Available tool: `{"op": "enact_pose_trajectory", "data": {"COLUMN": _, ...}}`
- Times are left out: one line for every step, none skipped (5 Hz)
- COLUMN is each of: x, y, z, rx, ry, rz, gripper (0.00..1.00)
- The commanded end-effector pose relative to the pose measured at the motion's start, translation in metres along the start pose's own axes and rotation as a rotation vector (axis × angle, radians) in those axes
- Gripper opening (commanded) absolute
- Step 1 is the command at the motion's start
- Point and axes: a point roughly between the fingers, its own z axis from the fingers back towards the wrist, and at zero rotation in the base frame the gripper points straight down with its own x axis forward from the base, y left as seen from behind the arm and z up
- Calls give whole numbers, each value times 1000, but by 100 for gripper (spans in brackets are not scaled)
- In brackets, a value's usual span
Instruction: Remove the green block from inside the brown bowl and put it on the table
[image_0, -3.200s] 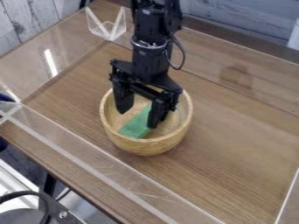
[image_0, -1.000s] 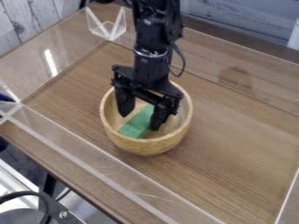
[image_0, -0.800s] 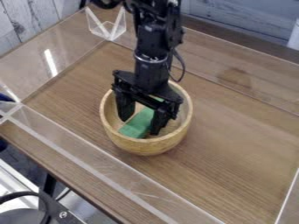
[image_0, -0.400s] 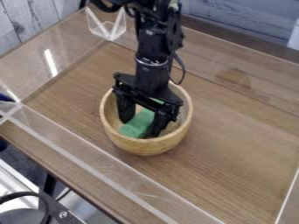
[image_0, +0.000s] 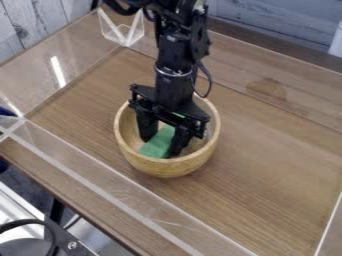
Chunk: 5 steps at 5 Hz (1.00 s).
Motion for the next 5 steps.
{"op": "enact_pose_trajectory", "data": {"x": 6, "y": 1, "z": 10, "rx": -6, "ry": -34, "rz": 7, "gripper": 0}}
{"op": "enact_pose_trajectory", "data": {"x": 6, "y": 1, "z": 21, "rx": -19, "ry": -52, "rz": 4, "gripper": 0}}
{"op": "enact_pose_trajectory", "data": {"x": 6, "y": 1, "z": 33, "rx": -32, "ry": -74, "rz": 1, "gripper": 0}}
{"op": "enact_pose_trajectory", "data": {"x": 7, "y": -1, "z": 62, "rx": -54, "ry": -133, "rz": -5, "gripper": 0}}
{"op": "enact_pose_trajectory", "data": {"x": 10, "y": -14, "z": 86, "rx": -77, "ry": -169, "rz": -29, "gripper": 0}}
